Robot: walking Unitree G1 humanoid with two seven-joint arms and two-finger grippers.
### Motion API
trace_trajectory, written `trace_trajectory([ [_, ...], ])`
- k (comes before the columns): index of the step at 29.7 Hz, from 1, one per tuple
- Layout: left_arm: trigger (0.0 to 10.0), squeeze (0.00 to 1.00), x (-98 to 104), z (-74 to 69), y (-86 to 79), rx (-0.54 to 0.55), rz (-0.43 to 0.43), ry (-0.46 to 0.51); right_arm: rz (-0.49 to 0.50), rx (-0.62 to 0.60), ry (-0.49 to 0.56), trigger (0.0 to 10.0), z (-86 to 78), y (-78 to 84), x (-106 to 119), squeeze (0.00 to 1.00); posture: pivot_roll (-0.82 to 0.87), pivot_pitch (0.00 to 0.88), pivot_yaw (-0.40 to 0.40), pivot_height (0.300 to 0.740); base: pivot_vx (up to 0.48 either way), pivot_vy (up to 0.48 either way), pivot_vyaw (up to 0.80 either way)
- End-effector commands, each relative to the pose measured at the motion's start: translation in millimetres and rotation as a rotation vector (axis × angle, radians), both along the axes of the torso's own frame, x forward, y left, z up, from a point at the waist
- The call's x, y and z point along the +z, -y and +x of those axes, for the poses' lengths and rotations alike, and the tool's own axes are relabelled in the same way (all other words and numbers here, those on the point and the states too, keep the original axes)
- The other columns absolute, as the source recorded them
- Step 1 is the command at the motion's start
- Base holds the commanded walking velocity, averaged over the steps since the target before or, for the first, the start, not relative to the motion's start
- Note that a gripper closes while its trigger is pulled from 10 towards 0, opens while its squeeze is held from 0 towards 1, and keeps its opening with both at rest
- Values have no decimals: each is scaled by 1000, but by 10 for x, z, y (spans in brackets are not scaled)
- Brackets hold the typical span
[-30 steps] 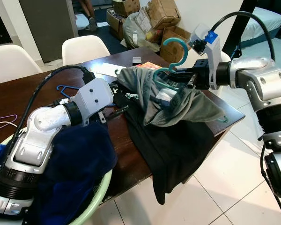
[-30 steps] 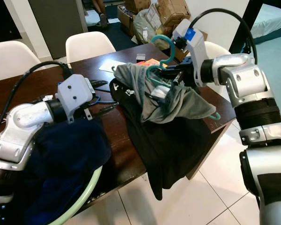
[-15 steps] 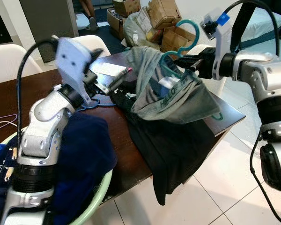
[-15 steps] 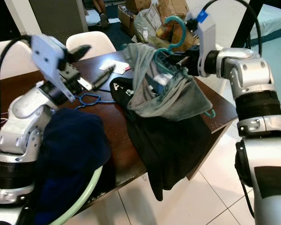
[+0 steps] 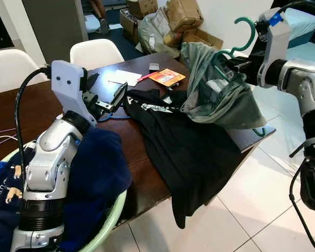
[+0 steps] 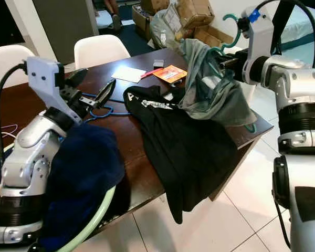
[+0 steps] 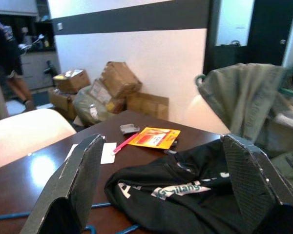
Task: Hang hanger
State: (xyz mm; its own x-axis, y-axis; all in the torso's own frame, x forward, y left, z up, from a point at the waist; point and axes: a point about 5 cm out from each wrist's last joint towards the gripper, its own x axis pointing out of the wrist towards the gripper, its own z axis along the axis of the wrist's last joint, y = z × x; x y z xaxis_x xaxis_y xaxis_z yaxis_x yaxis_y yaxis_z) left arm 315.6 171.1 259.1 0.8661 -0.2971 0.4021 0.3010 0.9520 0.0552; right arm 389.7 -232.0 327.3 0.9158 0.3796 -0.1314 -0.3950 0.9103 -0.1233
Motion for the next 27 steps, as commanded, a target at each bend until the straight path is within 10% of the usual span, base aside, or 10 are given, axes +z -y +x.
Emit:
trace_trajectory([
  [1, 10000, 0, -62, 1, 79, -11, 1, -23, 26, -40, -5, 10000, -15, 82, -62, 0, -30, 65, -37, 740, 0, 0, -788],
  [22, 10000, 0, -13, 15, 281, -43, -4, 5, 14, -281, 37, 10000, -71, 204, -361, 0, -50, 75, -19, 740, 0, 0, -788],
  [27, 10000, 0, -80, -35, 261, -29, -16, 6, -18, -308, -6, 10000, -176, 7, -787, 0, -53, 72, -4, 740, 0, 0, -788],
])
